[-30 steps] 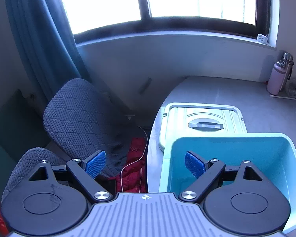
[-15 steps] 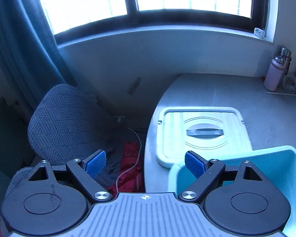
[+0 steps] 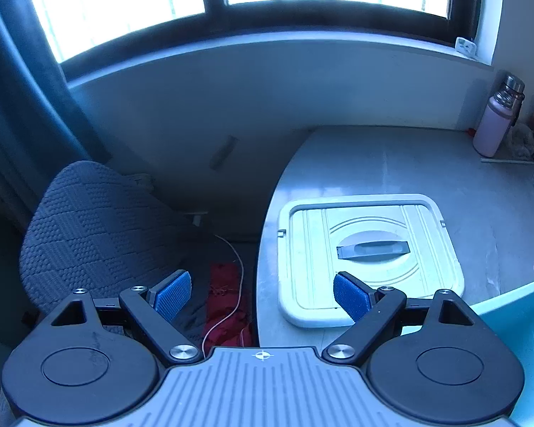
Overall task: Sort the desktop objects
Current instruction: 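Lower both tools over the edges of the white lid with grey handle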
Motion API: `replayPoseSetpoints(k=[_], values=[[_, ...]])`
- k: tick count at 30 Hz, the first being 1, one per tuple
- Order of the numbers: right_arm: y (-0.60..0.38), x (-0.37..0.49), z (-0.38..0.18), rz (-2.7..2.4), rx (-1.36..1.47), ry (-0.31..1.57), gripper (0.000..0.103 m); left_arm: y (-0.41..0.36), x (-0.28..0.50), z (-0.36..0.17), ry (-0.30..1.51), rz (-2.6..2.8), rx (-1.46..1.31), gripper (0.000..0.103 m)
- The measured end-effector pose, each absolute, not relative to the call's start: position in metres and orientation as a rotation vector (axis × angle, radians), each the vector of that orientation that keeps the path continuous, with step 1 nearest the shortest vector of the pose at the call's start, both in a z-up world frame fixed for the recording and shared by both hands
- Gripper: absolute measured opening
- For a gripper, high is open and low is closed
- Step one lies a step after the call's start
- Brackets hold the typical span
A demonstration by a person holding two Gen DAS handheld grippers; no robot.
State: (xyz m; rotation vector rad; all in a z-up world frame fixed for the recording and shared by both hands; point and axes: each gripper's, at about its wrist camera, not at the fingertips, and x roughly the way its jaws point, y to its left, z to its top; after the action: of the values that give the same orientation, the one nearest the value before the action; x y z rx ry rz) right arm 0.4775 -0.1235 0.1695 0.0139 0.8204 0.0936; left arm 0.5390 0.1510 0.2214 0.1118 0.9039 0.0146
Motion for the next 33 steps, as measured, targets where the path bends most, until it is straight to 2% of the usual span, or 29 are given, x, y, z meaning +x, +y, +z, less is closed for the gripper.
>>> replayPoseSetpoints(k=[14, 33], values=[[-0.115, 0.531, 0.161, 0.077, 0.002, 0.870, 0.103, 0.162, 0.602, 0.200, 0.969, -0.012, 0.081, 0.089], [-0.117, 0.606, 0.111, 0.063, 0.012, 0.989, 0.103, 0.164, 0.684, 0.144, 1.099, -0.026, 0.029, 0.089]])
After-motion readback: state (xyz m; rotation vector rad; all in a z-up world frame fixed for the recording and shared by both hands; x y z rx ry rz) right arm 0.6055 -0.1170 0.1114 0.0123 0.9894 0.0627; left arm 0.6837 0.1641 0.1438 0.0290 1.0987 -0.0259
